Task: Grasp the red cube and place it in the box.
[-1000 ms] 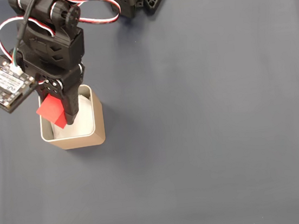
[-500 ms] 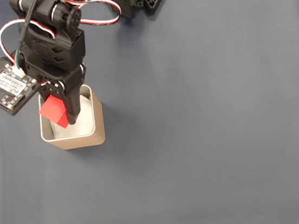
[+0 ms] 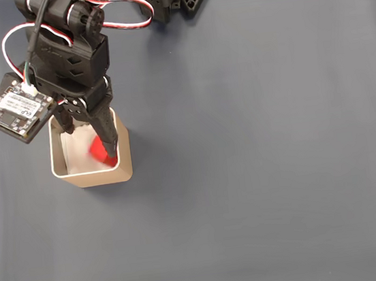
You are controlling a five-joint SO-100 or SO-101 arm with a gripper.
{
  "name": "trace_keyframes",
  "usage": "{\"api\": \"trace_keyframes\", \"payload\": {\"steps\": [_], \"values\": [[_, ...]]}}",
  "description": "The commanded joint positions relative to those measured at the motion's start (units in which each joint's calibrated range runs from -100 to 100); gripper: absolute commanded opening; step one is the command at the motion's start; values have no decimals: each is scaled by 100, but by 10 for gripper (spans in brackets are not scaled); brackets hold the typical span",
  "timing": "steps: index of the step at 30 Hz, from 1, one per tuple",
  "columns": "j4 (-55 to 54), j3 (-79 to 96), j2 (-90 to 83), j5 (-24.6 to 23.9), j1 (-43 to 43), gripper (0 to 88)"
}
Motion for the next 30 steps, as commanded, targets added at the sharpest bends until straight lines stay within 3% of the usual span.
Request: {"api": "trace_keyframes", "payload": {"steps": [1, 19, 27, 30], "values": [[-51, -90, -303, 34, -30, 300], [-158, -199, -303, 29, 20, 282], [-166, -327, -415, 83, -58, 18], [-92, -436, -502, 59, -172, 2]]}}
